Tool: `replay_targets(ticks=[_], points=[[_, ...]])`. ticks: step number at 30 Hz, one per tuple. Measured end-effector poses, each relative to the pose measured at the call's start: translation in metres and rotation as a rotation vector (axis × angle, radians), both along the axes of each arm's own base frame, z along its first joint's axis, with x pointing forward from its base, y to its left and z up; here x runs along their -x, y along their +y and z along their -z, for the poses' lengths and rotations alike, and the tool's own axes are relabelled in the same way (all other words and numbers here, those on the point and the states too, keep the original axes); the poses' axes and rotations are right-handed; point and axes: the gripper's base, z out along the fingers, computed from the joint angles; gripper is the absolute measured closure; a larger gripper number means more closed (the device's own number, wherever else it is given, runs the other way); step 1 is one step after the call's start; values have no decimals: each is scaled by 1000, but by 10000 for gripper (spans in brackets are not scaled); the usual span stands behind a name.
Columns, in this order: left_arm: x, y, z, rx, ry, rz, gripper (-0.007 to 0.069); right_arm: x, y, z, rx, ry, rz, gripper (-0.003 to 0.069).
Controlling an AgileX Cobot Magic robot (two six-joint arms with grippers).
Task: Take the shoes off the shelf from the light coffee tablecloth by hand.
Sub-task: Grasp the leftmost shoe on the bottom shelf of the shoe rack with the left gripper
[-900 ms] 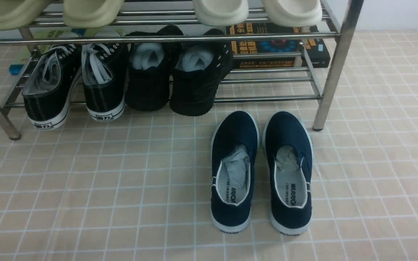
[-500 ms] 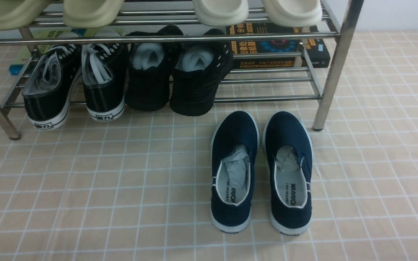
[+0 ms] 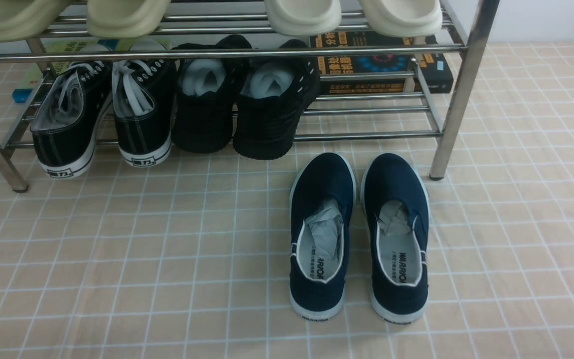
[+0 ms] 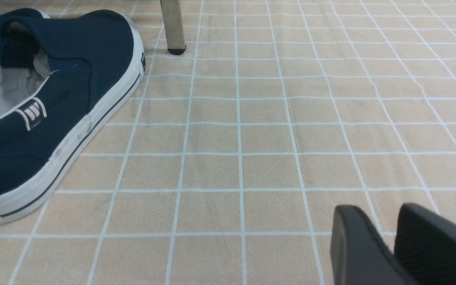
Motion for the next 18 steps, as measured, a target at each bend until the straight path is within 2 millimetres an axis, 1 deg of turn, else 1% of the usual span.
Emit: replay_targets(ticks=[9,12,13,14,15,16,17,18], points=[[0,1,0,-17,-3,-1,384,0,0,0,0,0,0,473],[-1,0,-1,14,-24,-2,384,0,0,0,0,0,0,469],[-2,-2,-2,108,-58,-7,384,0,0,0,0,0,0,467],[-2,-3,-4,148,-76,-7,384,0,0,0,0,0,0,466],[-3,-7,-7,414,-133,-28,384,0,0,0,0,0,0,463],[-3,-8,-8,509,-148,-37,384,0,0,0,0,0,0,461],[-4,-11,-10,702,-169,-58,384,0,0,0,0,0,0,461],[-4,-11,-10,733,-172,-62,384,0,0,0,0,0,0,460]])
